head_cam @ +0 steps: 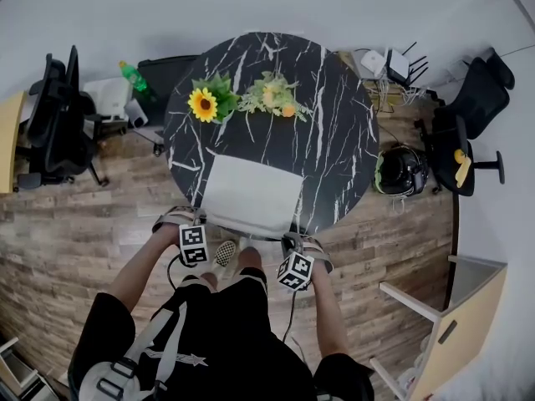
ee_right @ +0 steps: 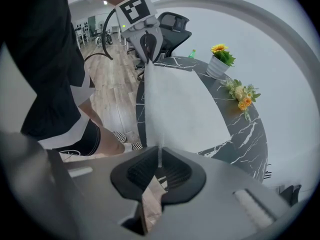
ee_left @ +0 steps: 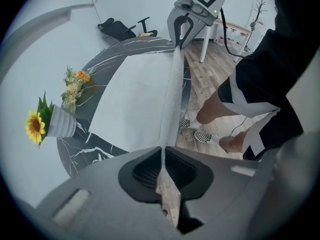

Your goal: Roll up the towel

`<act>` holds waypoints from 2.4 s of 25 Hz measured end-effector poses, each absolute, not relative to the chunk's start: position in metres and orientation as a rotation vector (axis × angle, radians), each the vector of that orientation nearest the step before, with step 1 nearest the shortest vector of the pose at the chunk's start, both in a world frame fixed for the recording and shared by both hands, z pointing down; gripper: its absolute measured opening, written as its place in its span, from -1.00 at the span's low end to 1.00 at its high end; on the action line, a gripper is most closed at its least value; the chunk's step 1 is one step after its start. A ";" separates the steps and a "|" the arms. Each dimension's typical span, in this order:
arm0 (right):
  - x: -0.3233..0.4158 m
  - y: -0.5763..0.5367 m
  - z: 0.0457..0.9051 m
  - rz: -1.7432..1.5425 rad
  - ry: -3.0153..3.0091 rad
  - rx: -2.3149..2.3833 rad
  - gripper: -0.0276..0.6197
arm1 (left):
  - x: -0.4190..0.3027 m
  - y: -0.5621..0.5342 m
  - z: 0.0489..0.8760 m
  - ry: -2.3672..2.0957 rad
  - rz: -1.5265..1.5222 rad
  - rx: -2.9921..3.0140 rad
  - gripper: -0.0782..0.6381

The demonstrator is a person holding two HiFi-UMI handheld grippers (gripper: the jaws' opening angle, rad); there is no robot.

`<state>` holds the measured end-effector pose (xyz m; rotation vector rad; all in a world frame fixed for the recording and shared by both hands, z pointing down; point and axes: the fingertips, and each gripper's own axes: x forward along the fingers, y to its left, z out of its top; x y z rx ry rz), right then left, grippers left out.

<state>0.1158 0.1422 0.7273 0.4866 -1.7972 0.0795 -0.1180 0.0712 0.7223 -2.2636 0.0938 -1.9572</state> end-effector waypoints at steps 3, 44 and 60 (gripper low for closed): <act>0.118 0.136 0.729 0.081 -1.799 0.487 -0.82 | -0.116 0.064 0.723 0.097 -1.960 -2.261 -0.68; 0.142 0.073 0.722 0.067 -1.708 0.688 -0.34 | -0.108 0.002 0.727 0.295 -1.946 -2.267 -0.32; 0.116 0.109 0.703 -0.025 -1.735 0.644 -0.35 | -0.114 0.041 0.712 0.210 -1.874 -2.247 -0.28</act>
